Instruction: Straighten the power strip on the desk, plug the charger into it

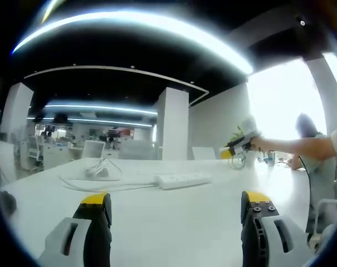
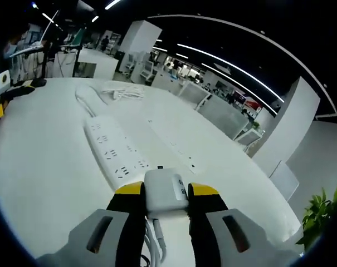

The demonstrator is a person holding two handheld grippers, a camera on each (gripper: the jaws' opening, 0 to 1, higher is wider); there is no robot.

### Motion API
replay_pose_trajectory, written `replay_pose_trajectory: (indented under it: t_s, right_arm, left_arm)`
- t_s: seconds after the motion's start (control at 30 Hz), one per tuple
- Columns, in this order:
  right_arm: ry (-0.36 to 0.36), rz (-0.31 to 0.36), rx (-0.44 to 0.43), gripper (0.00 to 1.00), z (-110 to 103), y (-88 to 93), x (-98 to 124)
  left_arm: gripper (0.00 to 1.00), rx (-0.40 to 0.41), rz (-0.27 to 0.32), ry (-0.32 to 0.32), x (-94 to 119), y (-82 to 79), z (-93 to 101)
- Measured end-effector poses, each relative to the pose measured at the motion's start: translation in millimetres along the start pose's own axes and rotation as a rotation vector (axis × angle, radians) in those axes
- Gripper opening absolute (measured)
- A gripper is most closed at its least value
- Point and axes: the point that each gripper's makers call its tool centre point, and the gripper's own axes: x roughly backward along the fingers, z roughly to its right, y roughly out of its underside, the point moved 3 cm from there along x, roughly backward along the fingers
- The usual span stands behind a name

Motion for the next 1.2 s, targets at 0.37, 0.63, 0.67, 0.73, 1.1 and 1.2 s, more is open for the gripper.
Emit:
replay_pose_trajectory:
  t_s: [0.37,0.63,0.67,0.73,1.1,1.2]
  right_arm:
    - [-0.027,-0.012,0.032,0.27,-8,-15.4,-9]
    - [-0.04,-0.016,0.053,0.27,-16,-23.2,-13]
    - [-0.043,-0.016,0.053,0.27,-17,-24.2,-13]
    - [-0.048,-0.016,0.06,0.27,-21,-25.8,-15]
    - [-0.066,-0.044,0.103,0.27,-31,-32.4,-25]
    - [-0.069,-0.048,0.114,0.27,-32,-35.5,-26]
  left_arm:
    - [0.99,0.002,0.002,0.002,0,-1.6,-0.1]
    - [0.99,0.001,0.005,-0.001,2,-3.3,-0.2]
    - [0.99,0.001,0.005,0.0,2,-3.5,0.1]
    - [0.99,0.0,0.006,0.002,2,-3.9,0.8]
    - [0.99,0.002,-0.002,-0.002,3,-2.2,-0.7]
    - [0.99,0.0,-0.001,-0.003,4,-3.2,-1.5]
